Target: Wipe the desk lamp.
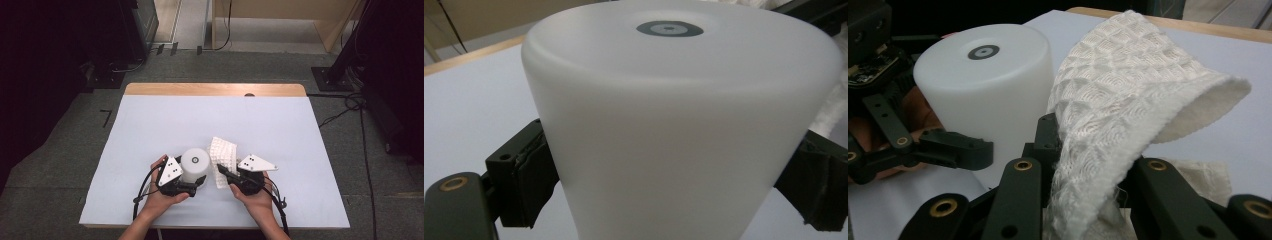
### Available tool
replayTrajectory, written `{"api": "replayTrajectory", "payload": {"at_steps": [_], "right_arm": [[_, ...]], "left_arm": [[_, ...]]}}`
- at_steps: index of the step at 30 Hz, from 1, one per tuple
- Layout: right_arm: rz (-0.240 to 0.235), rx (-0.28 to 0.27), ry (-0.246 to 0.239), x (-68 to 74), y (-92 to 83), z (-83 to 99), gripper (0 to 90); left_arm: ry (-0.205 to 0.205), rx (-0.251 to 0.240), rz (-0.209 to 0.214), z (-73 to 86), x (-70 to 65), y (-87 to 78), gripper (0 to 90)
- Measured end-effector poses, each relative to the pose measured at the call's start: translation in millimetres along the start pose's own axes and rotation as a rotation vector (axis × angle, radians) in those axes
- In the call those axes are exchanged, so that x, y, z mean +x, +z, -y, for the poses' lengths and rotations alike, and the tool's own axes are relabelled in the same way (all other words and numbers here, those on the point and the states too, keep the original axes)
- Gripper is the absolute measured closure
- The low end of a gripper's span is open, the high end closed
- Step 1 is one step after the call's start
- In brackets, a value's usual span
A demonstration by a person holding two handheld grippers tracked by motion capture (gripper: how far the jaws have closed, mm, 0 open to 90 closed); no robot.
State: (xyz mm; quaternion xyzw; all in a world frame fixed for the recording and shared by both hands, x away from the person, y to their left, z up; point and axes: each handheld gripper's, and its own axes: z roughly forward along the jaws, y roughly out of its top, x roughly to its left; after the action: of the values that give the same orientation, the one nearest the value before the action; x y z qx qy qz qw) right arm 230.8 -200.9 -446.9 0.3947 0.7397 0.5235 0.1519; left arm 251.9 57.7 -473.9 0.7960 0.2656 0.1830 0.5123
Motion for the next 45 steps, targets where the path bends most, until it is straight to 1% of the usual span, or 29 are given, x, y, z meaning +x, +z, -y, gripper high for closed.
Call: {"api": "replayTrajectory", "payload": {"at_steps": [3, 4, 6, 8, 9, 11, 12, 14, 17, 19, 21, 22, 23, 25, 26, 27, 29, 31, 32, 33, 34, 35, 37, 39, 40, 41, 43, 44, 45], "right_arm": [[0.009, 0.004, 0.006, -3.8, -0.2, 1.8, 73.2], [0.013, 0.005, 0.007, -4.7, -0.3, 2.2, 73.2], [0.015, 0.003, 0.011, -6.3, -0.3, 2.7, 73.2], [0.018, 0.005, 0.016, -7.5, -1.3, 2.8, 73.2], [0.02, 0.0, 0.013, -8.9, -1.7, 2.8, 73.2], [0.025, -0.003, 0.02, -10.9, -2.5, 2.9, 73.2], [0.029, -0.003, 0.023, -11.9, -2.5, 3.1, 73.1], [0.033, -0.001, 0.022, -12.4, -1.8, 3.6, 73.2], [0.027, 0.006, 0.017, -10.1, -0.1, 4.7, 73.1], [0.024, 0.01, 0.014, -8.5, 1.1, 5.2, 73.1], [0.02, 0.011, 0.016, -7.7, 1.9, 5.2, 73.1], [0.02, 0.011, 0.016, -7.7, 1.9, 5.2, 73.1], [0.019, 0.011, 0.016, -7.4, 2.1, 5.1, 73.1], [-0.007, 0.014, 0.029, -5.4, 4.1, 6.0, 73.1], [-0.024, 0.016, 0.043, -4.3, 5.7, 7.0, 73.1], [-0.035, 0.02, 0.044, -2.8, 7.9, 8.2, 73.1], [-0.04, 0.037, 0.037, 2.3, 11.5, 9.9, 73.2], [-0.049, 0.037, 0.034, 5.4, 12.7, 9.5, 73.2], [-0.052, 0.034, 0.042, 6.9, 11.9, 8.5, 73.3], [-0.059, 0.024, 0.048, 7.4, 10.3, 6.6, 73.3], [-0.073, 0.011, 0.071, 7.9, 7.6, 3.8, 73.3], [-0.084, -0.004, 0.084, 8.0, 3.9, 0.2, 73.4], [-0.079, -0.04, 0.077, 9.9, -5.2, -8.0, 73.4], [-0.08, -0.073, 0.07, 11.1, -13.5, -14.0, 73.4], [-0.073, -0.084, 0.057, 11.7, -15.6, -14.9, 73.5], [-0.066, -0.083, 0.048, 11.2, -14.7, -14.0, 73.5], [-0.066, -0.057, 0.053, 10.2, -9.5, -9.2, 73.5], [-0.06, -0.039, 0.049, 9.1, -5.3, -5.1, 73.5], [-0.05, -0.017, 0.051, 9.1, -0.9, -0.9, 73.5]], "left_arm": [[-0.028, -0.006, 0.012, 1.6, 3.6, -0.8, 8.4], [-0.038, -0.015, 0.002, 2.3, 3.5, -1.5, 8.0], [-0.046, -0.013, -0.026, 2.2, 2.3, -3.5, 4.4], [-0.063, -0.012, -0.056, 2.6, -2.1, -6.0, 2.9], [-0.065, -0.01, -0.076, 3.3, -5.5, -7.4, 2.7], [-0.076, 0.004, -0.14, 4.8, -13.7, -6.3, 2.7], [-0.08, 0.006, -0.155, 4.9, -16.0, -5.6, 2.7], [-0.072, 0.027, -0.19, 4.3, -20.6, -1.1, 3.0], [-0.048, 0.038, -0.201, 3.0, -23.4, 2.6, 7.4], [-0.046, 0.029, -0.18, 1.8, -21.5, 2.3, 8.2], [-0.038, 0.031, -0.16, 0.6, -18.2, 2.0, 8.5], [-0.038, 0.031, -0.16, 0.6, -18.2, 2.0, 8.5], [-0.041, 0.016, -0.137, -0.9, -14.6, 0.2, 8.5], [-0.061, -0.037, -0.082, -5.5, -8.0, -6.7, 8.6], [-0.065, -0.056, -0.063, -7.7, -5.9, -9.7, 8.6], [-0.064, -0.071, -0.055, -9.9, -4.9, -12.1, 8.6], [-0.054, -0.082, -0.047, -12.4, -4.4, -14.9, 8.7], [-0.051, -0.074, -0.041, -11.8, -4.6, -14.5, 8.7], [-0.049, -0.066, -0.036, -10.9, -5.5, -13.1, 8.7], [-0.048, -0.059, -0.036, -9.8, -7.2, -11.5, 8.7], [-0.044, -0.051, -0.033, -8.8, -8.8, -9.7, 8.7], [-0.043, -0.046, -0.03, -8.0, -10.5, -7.8, 8.7], [-0.035, -0.04, -0.022, -7.5, -12.8, -4.7, 8.7], [-0.035, -0.038, -0.023, -7.8, -13.7, -4.2, 8.7], [-0.036, -0.046, -0.024, -9.5, -13.4, -4.9, 8.7], [-0.039, -0.051, -0.03, -10.5, -12.8, -5.8, 8.7], [-0.049, -0.061, -0.029, -12.0, -11.0, -8.0, 8.7], [-0.059, -0.069, -0.029, -12.7, -9.9, -9.3, 8.7], [-0.06, -0.074, -0.03, -13.2, -8.7, -10.4, 8.7]]}}
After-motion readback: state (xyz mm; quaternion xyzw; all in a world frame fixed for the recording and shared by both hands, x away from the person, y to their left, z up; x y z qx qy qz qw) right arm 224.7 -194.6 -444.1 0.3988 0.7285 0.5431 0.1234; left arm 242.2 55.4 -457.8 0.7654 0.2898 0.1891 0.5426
